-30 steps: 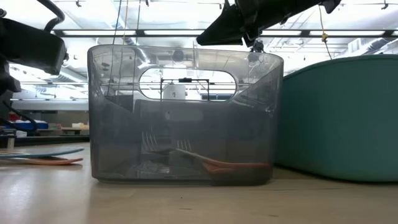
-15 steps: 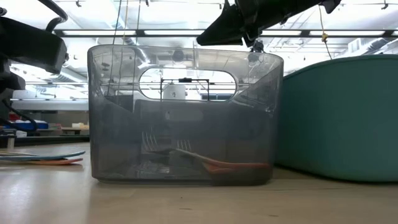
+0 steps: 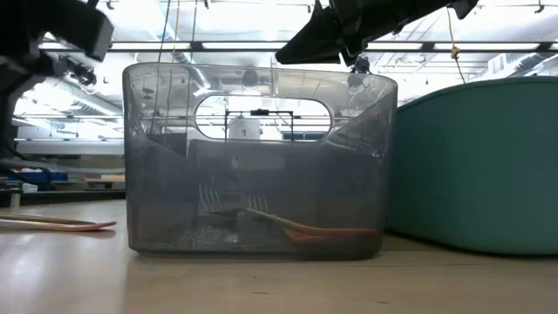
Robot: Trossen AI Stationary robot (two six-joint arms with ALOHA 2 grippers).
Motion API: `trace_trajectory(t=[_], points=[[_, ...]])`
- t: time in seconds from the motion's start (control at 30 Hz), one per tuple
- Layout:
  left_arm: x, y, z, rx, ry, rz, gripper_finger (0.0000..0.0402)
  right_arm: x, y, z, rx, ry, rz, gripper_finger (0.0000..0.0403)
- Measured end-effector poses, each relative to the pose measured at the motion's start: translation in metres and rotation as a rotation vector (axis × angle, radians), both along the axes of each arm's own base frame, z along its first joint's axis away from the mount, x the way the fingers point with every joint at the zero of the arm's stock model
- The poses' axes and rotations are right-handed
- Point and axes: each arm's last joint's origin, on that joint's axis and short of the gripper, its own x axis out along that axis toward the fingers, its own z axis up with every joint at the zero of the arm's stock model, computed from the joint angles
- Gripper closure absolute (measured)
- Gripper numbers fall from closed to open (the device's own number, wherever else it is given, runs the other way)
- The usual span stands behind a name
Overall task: Sort silverware by color (type)
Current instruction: Put the blue fork into the white bin
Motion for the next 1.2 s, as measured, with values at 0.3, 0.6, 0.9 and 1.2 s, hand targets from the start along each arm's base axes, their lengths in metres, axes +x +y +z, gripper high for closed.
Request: trace_trajectory(t=[0.3,0.6,0.9,1.2], points=[[-0.004,0.013,0.026,0.211,0.068,-0.012,0.0388,0.000,0.001,0.000,0.006,0.002,0.018,0.0330],[0.000,0.032,0.033,0.404,0.081,-0.088,0.0388,0.000,0.001,0.000,0.006,0.002,0.018,0.0330],[0.011,0.057,0.037,0.515,0.104,-0.085,0.0388,0.000,0.001,0.000,0.011,0.001,0.020,0.0330],[0.022,0.079,0.040,0.650,0.115,-0.159,0.0388,-0.002,0.011,0.000,0.096,-0.013,0.070,0.0330]])
